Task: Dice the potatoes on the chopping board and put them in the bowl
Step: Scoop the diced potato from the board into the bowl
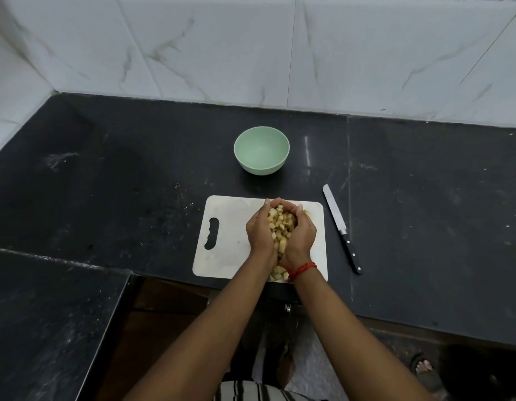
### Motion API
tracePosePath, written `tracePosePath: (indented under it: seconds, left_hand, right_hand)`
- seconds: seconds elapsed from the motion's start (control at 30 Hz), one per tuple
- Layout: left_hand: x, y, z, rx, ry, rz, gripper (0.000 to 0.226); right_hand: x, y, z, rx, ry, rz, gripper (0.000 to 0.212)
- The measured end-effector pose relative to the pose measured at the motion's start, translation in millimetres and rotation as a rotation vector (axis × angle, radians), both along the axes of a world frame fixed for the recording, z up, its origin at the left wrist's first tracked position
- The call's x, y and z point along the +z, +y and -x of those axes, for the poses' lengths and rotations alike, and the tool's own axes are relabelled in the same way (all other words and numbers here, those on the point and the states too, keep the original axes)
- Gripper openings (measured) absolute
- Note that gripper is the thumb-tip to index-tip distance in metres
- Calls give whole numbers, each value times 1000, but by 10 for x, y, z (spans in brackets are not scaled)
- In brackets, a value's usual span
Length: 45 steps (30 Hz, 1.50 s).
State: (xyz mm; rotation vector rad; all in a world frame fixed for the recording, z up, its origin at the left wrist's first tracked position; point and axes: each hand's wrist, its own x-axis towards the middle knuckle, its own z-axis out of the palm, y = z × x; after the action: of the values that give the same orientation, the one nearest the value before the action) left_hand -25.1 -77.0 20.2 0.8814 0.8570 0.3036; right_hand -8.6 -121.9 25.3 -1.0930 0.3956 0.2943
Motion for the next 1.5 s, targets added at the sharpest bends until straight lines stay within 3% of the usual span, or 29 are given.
tracePosePath:
  seconds: [0.6, 0.93, 1.23, 1.37, 1.5]
  left_hand:
    - [408, 45, -239, 20, -80, -45, 40]
    - [602, 675, -1160, 71, -68, -53, 44]
    - [511, 1075, -1727, 55, -12, -71, 47]
    - [453, 1168, -1849, 8, 122, -309, 55]
    - [348, 1238, -1903, 9, 154, -549, 59]
  right_hand:
    - [327, 136, -253, -27, -26, 42, 40]
    - [556, 789, -1153, -40, -33, 17, 37]
    - [308, 1198, -1788, -17, 26, 8, 35]
    - [222, 1308, -1914, 58, -27, 110, 41]
    - [223, 1321, -2011, 75, -117, 188, 32]
